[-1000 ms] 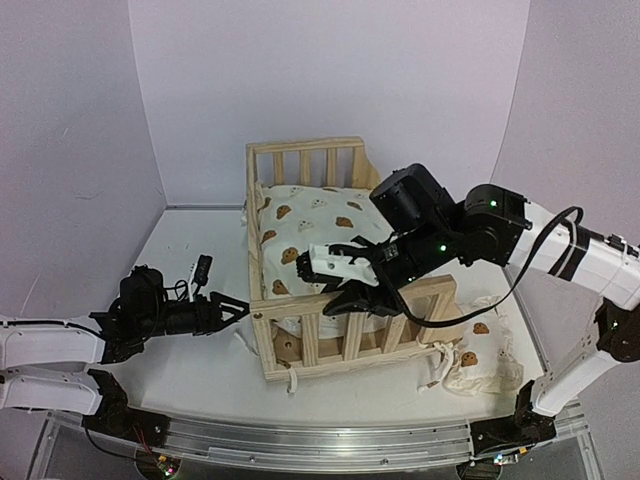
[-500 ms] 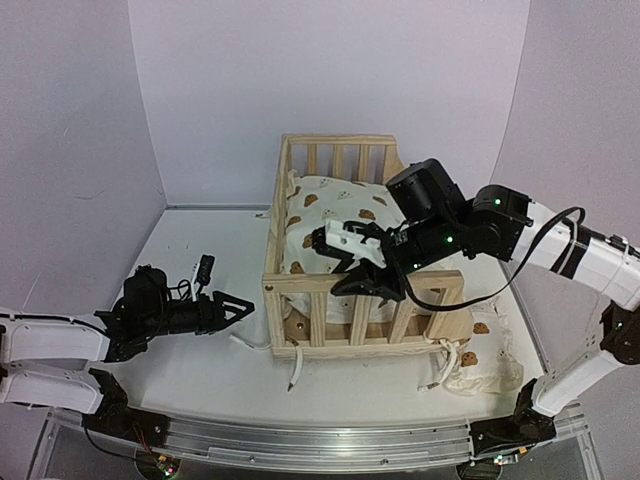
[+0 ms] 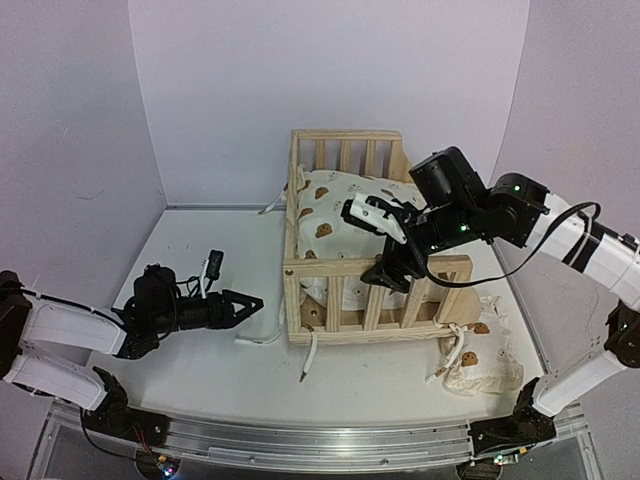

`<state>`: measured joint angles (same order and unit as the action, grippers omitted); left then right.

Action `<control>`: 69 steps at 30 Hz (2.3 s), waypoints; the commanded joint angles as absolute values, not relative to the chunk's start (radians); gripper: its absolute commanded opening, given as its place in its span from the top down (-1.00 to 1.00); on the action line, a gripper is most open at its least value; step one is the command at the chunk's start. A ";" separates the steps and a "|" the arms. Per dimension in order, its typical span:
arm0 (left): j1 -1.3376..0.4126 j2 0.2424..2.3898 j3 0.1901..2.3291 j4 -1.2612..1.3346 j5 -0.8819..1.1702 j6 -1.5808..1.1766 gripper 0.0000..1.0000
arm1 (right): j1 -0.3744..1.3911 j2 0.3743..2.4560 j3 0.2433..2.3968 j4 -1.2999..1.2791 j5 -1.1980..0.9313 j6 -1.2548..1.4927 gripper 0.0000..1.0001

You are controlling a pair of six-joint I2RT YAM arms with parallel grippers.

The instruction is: Set up the pet bed

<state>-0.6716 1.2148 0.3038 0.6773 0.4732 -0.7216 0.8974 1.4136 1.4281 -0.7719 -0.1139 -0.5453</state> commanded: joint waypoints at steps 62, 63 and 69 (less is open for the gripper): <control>-1.059 1.483 0.340 0.501 -0.155 -0.452 1.00 | 1.456 1.906 0.860 0.428 0.808 0.650 -0.37; -1.058 1.446 0.329 0.500 -0.126 -0.470 1.00 | 1.456 1.920 0.866 0.429 0.819 0.653 -0.34; -1.058 1.319 0.263 0.497 0.069 -0.650 1.00 | 1.457 1.944 0.892 0.432 0.812 0.657 0.19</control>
